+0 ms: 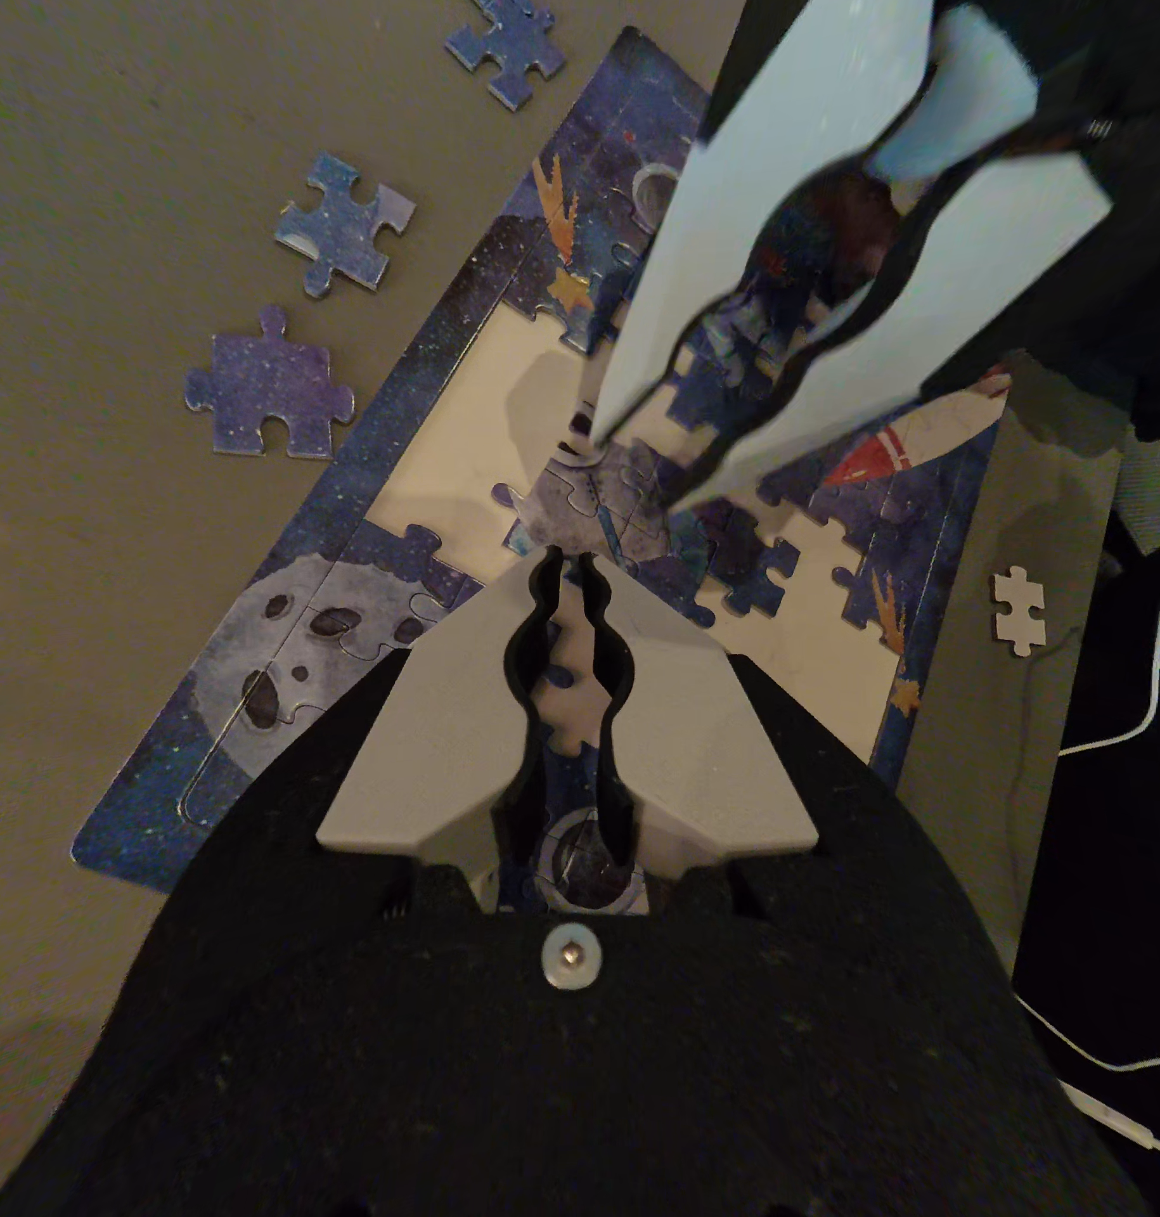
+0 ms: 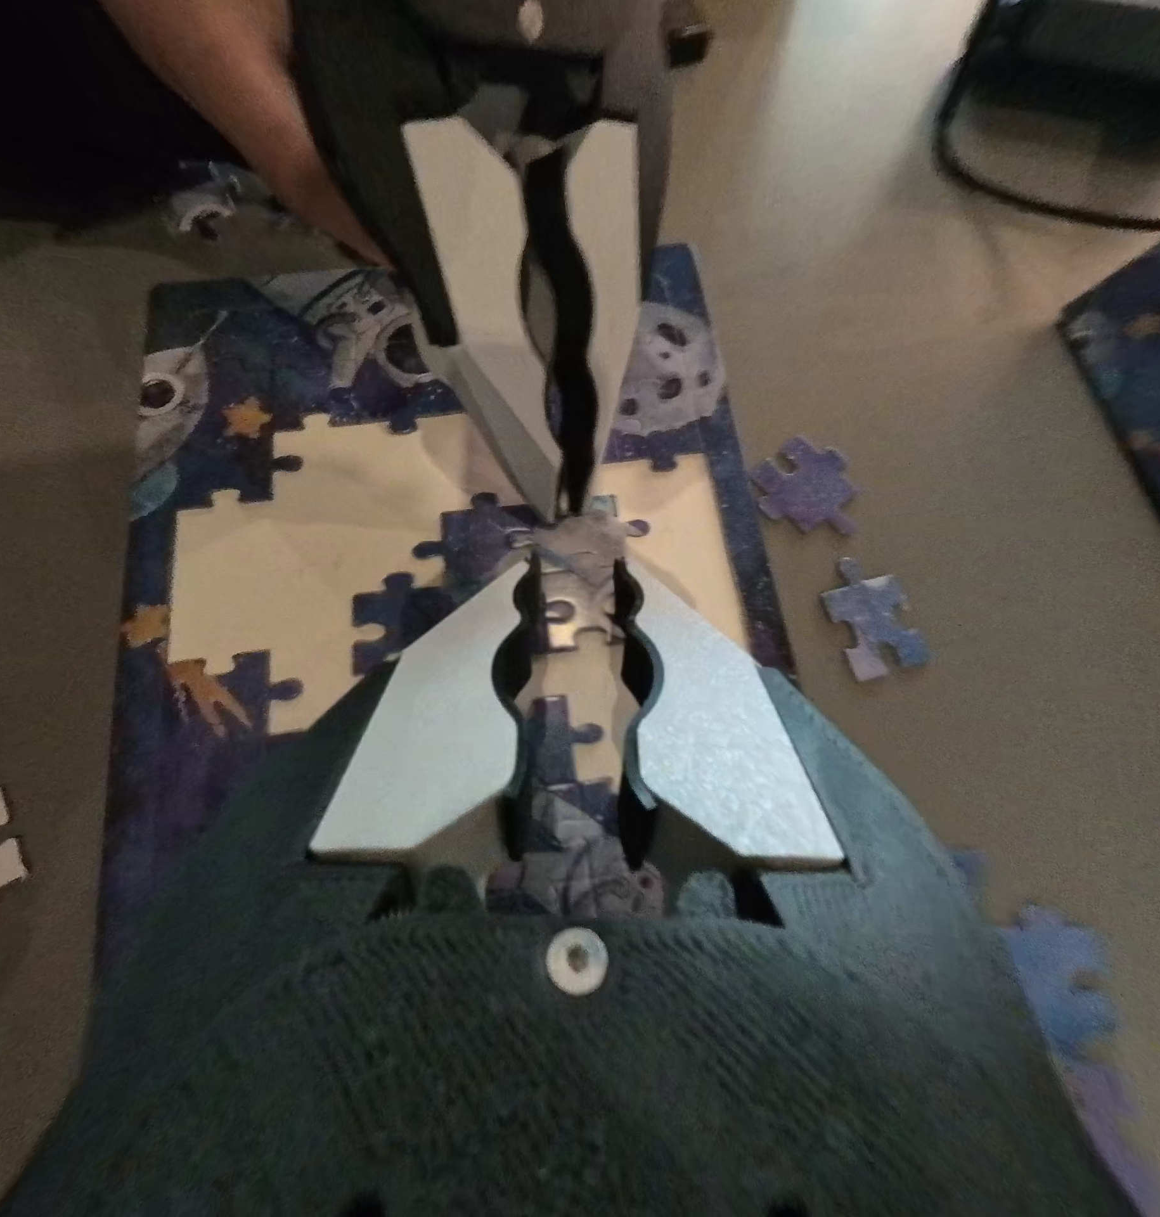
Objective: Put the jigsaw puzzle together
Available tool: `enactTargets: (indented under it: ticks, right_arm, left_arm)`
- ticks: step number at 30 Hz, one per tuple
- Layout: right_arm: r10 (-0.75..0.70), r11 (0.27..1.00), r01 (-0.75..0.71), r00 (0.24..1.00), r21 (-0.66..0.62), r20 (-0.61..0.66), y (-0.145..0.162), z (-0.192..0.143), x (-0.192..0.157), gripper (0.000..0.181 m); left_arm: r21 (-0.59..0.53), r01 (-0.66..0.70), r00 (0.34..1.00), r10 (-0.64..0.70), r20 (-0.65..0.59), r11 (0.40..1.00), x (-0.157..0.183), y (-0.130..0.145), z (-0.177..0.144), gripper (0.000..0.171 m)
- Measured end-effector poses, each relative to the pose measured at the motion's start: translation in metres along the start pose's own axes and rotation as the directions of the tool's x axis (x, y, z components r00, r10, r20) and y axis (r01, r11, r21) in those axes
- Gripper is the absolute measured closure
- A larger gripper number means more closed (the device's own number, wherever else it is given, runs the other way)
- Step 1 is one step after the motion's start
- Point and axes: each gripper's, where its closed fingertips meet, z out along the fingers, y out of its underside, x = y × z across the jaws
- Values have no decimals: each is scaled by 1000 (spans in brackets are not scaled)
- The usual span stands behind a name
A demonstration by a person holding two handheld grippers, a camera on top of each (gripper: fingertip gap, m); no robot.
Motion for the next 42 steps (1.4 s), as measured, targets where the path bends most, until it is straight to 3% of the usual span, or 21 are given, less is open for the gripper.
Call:
enactTargets:
  ticks: [5, 10, 17, 24, 30, 42]
  right_arm:
    - [79, 993, -62, 981, 98, -175, 2, -33, 42, 165]
    - [181, 973, -151, 969, 177, -169, 6, -50, 57, 163]
    - [170, 981, -145, 964, 129, -207, 14, -47, 59, 162]
    - [217, 959, -157, 942, 236, -254, 7, -66, 75, 167]
    - [221, 925, -94, 922, 369, -318, -8, -97, 84, 174]
    - [254, 906, -105, 911, 411, -326, -9, -107, 89, 174]
  left_arm:
    - [41, -3, 1000, 4, -22, 999, 4, -7, -5, 169]
    - [183, 17, 1000, -20, 16, 983, -8, -27, -26, 171]
    - [288, -9, 993, -25, 116, 958, -27, -39, -48, 171]
    - [325, -77, 975, 2, 224, 943, -40, -44, -63, 171]
    - [322, -256, 877, 80, 474, 911, -57, -52, -87, 171]
    - [295, -269, 872, 102, 478, 917, -59, -49, -82, 171]
